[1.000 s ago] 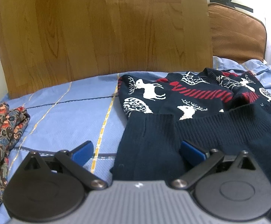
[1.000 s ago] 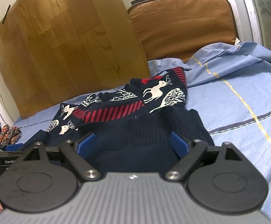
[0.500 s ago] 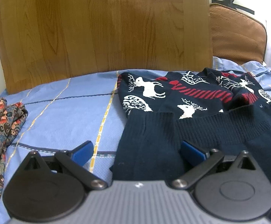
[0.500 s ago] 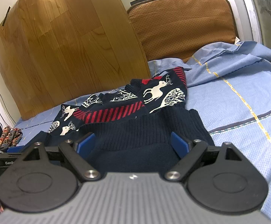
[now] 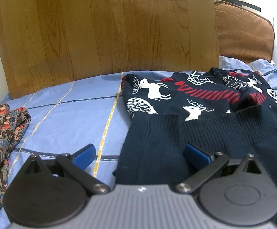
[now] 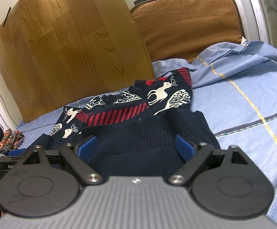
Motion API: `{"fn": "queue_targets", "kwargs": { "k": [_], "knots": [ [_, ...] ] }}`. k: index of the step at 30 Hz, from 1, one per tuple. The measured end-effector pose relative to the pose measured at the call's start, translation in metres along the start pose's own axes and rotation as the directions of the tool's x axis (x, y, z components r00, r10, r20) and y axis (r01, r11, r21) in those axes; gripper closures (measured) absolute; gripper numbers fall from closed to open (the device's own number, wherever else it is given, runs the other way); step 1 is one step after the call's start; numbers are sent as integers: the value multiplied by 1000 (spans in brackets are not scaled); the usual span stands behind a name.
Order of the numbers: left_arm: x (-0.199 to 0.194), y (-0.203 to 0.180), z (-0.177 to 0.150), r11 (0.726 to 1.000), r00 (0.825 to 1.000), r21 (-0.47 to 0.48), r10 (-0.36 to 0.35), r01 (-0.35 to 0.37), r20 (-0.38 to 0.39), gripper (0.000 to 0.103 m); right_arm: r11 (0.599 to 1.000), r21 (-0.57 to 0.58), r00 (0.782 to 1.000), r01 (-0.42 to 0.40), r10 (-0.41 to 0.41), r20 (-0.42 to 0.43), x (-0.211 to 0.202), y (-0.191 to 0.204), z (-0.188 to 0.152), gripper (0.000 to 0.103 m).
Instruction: Fold small clothes
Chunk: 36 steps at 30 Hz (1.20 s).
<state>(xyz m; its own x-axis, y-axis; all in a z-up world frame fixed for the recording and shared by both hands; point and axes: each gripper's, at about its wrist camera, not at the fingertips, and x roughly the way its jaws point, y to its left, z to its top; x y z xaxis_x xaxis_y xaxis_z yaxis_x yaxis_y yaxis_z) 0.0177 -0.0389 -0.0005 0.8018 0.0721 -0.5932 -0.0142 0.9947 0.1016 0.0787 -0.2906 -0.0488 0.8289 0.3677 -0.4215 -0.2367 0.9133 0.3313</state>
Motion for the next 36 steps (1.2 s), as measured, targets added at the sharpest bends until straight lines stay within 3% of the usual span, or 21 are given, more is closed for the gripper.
{"fn": "queue_targets", "kwargs": {
  "k": [14,23,36],
  "knots": [
    [-3,-7,-1,998,999,54,29,-30,20,0,1000,2,1000,-2,2,1,0,-1,0,11],
    [-12,-26,-7,978,990,167,111,-125,91,0,1000,3,1000,-5,5,1,0,-1,0,11],
    [-11,-24,-8,980,991,164,98,-112,89,0,1000,3,1000,-5,5,1,0,-1,0,11]
  ]
}}
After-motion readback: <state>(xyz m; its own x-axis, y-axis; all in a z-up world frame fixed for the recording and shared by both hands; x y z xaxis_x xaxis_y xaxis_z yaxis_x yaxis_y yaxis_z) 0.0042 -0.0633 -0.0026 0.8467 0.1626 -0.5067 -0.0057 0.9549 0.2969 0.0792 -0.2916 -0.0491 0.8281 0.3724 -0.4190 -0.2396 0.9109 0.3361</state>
